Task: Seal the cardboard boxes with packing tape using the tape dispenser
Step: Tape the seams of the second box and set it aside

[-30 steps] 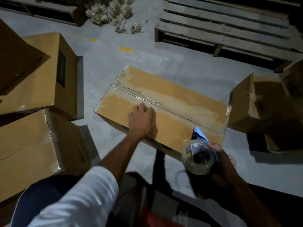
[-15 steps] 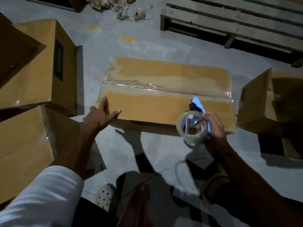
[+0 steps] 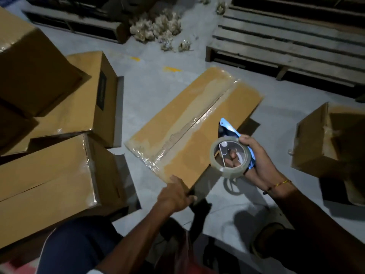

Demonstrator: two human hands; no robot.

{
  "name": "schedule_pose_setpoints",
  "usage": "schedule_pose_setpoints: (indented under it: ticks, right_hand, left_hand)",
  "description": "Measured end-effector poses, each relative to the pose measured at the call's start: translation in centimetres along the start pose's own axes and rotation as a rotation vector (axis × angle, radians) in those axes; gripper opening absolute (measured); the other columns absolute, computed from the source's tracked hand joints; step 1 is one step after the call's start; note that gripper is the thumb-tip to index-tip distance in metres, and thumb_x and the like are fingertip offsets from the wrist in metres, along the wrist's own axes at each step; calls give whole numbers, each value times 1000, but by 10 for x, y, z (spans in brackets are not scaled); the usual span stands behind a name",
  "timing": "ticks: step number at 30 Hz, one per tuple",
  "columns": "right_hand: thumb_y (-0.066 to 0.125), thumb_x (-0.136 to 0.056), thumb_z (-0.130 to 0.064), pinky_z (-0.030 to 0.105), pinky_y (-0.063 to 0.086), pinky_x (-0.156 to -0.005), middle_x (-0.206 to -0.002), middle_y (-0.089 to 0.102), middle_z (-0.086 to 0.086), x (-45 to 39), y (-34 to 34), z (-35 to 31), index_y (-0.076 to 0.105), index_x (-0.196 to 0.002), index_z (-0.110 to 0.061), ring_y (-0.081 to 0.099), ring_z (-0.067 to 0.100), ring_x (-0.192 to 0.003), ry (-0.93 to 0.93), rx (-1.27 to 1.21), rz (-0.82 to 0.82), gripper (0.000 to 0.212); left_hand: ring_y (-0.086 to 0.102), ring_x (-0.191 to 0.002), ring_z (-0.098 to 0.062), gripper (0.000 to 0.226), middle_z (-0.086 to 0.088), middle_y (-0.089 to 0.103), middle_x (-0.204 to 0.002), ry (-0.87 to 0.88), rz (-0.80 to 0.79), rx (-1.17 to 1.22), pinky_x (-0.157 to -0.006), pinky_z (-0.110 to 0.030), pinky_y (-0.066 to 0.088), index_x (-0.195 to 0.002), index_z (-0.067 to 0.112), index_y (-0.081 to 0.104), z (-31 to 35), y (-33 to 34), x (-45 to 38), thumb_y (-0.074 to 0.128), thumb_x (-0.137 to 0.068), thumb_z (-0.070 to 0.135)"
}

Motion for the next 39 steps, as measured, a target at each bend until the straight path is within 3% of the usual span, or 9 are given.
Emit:
schedule_pose_setpoints:
  ticks: [2, 5, 9, 12, 16, 20, 29, 34, 39]
  right_hand:
    - [52, -97, -25, 34, 52, -83, -98, 66, 2, 21, 11, 2, 67, -94, -22, 63, 14, -84, 8, 35, -49, 16]
    - [47, -98, -21, 46, 48, -98, -85, 64, 1, 53, 18, 2, 68, -83, -24, 61, 13, -69, 25, 52, -67, 26]
    - [52, -93, -21, 47, 49, -98, -90, 57, 8, 77, 28, -1, 71, -96, -20, 52, 16, -69, 17, 113, -115, 19]
    - [57, -89, -21, 58, 42, -102, -96, 53, 16, 81, 30, -2, 66, -115, -15, 51, 20, -72, -25, 231, -123, 29]
    - [58, -93, -17, 56, 44, -95, -81, 65, 1, 84, 38, -1, 65, -122, -13, 56, 14, -67, -120, 547, -141, 30]
    - [66, -87, -19, 24, 50, -80, -111, 69, -8, 83, 49, 5, 69, -118, -24, 63, 4, -85, -161, 766, -172, 32]
    - [75, -87, -17, 9, 43, -80, -120, 59, -30, 84, 74, 17, 63, -122, -38, 60, -2, -102, -269, 1098, -226, 43]
    - [78, -83, -30, 16, 44, -91, -127, 58, -27, 81, 94, 21, 60, -126, -41, 57, 3, -117, -388, 1246, -279, 48]
    - [67, -78, -53, 30, 50, -90, -125, 59, -18, 81, 106, 26, 57, -130, -41, 59, 11, -115, -453, 1276, -335, 55]
  left_hand:
    - [41, -139, -38, 111, -25, 26, -159, 59, -129, 42, -104, -35, 40, -153, -11, 1, 17, 20, 12, 63, -91, 57]
    - [56, -120, -39, 102, -24, 51, -141, 110, -228, 206, -92, -38, 48, -137, -13, 39, 27, 31, 19, 69, -79, 65]
    - [61, -79, -17, 12, -6, 72, -102, 138, -209, 432, -69, -28, 45, -89, 17, 68, 42, 12, 35, 59, -92, 24]
    - [62, -62, -16, 24, -4, 68, -78, 137, -158, 939, -56, -23, 50, -93, 12, 66, 55, -22, 44, 47, -103, 22]
    - [64, -77, -18, 45, -4, 68, -87, 161, -229, 1266, -78, -38, 58, -100, 12, 68, 58, -57, 52, 45, -103, 51]
    - [61, -76, -18, 47, -6, 60, -87, 135, -314, 1279, -71, -36, 60, -100, 10, 64, 54, -66, 57, 53, -98, 56]
    - [61, -70, -18, 10, -11, 63, -83, 68, -230, 1341, -55, -27, 57, -99, 5, 70, 21, -78, 50, 66, -94, 12]
    - [59, -70, -15, 36, -6, 61, -87, 24, -300, 1309, -62, -30, 60, -104, 9, 61, 1, -82, 51, 61, -96, 44]
    - [60, -66, -14, 15, -7, 63, -76, 74, -248, 1306, -58, -26, 58, -107, 6, 67, -10, -84, 45, 65, -95, 16]
Point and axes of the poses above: each hand's wrist, its own x-axis away from the middle knuckle, its own y-axis out of the palm, z = x × y, the point moved 9 cm from there along -x, towards the middle knuckle
